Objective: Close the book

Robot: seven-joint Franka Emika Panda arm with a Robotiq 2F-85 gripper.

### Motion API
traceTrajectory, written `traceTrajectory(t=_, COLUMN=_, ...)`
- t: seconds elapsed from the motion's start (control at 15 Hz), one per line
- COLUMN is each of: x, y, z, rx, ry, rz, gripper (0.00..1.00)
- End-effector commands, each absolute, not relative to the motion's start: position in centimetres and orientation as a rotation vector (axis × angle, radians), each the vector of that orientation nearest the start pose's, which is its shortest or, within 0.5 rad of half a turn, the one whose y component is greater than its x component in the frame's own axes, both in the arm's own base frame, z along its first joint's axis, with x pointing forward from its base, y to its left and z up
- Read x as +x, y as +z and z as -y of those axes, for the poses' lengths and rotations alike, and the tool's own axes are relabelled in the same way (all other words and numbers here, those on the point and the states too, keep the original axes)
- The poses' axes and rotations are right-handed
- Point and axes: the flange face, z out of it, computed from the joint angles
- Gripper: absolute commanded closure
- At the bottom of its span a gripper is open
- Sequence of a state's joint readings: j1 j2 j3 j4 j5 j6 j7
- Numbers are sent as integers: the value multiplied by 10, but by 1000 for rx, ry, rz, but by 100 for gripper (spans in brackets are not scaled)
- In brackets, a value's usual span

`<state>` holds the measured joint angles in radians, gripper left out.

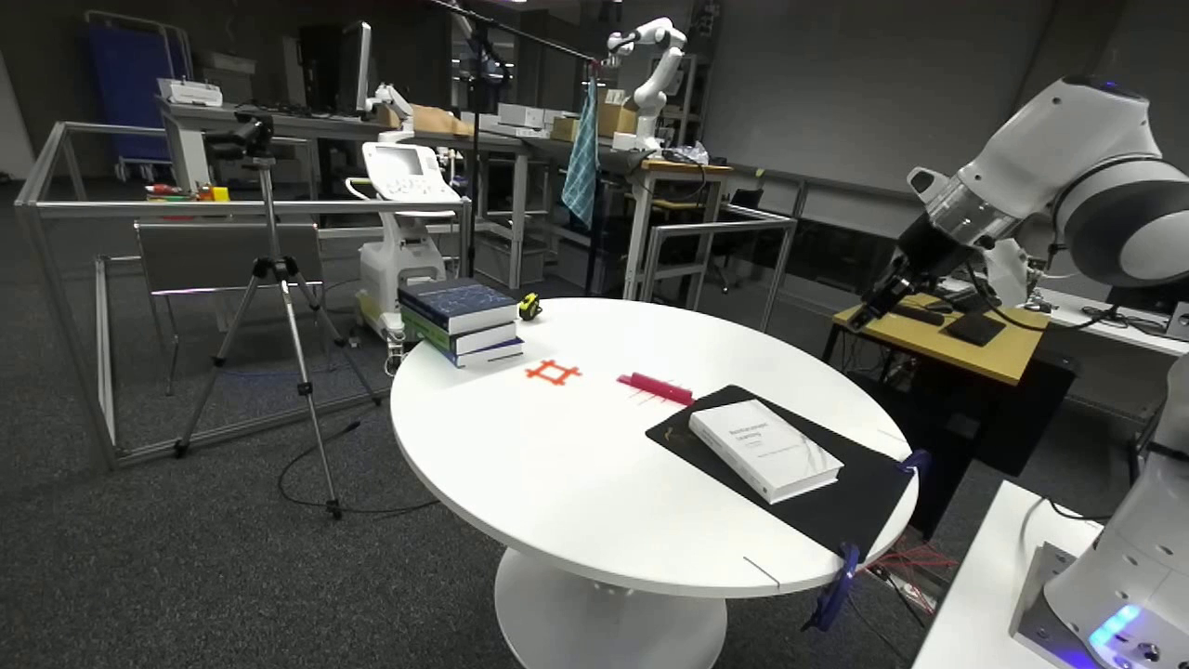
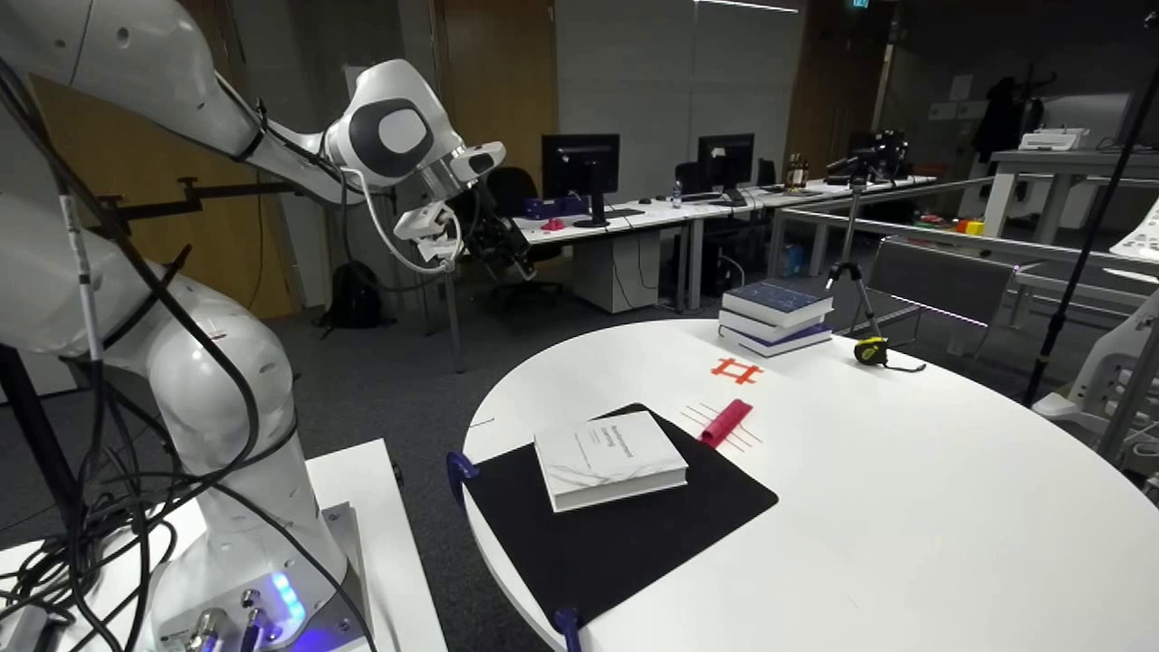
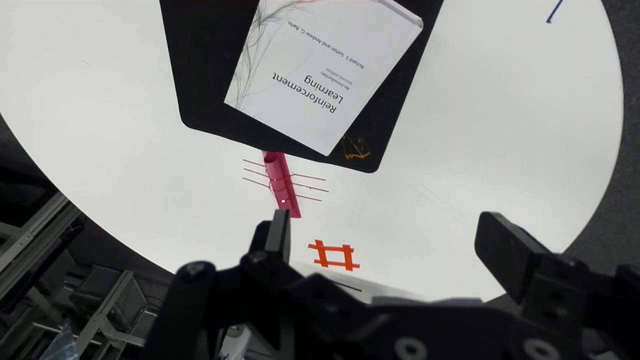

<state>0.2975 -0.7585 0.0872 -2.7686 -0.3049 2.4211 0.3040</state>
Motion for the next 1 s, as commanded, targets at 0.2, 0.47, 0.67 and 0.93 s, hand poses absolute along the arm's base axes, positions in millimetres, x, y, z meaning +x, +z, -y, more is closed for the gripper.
traceTrajectory(t=0.2, x=309, y=509, z=-112, rx=-3112, ry=-821, rz=348, gripper=0)
traceTrajectory(t=0.47, x=306, y=520, z=-107, rx=-3091, ry=-843, rz=304, gripper=0)
traceTrajectory(t=0.67, x=304, y=526, z=-105, rx=-3076, ry=-857, rz=278, gripper=0)
traceTrajectory(t=0.93, x=305, y=531, z=-101, rx=-3067, ry=-870, rz=264, gripper=0)
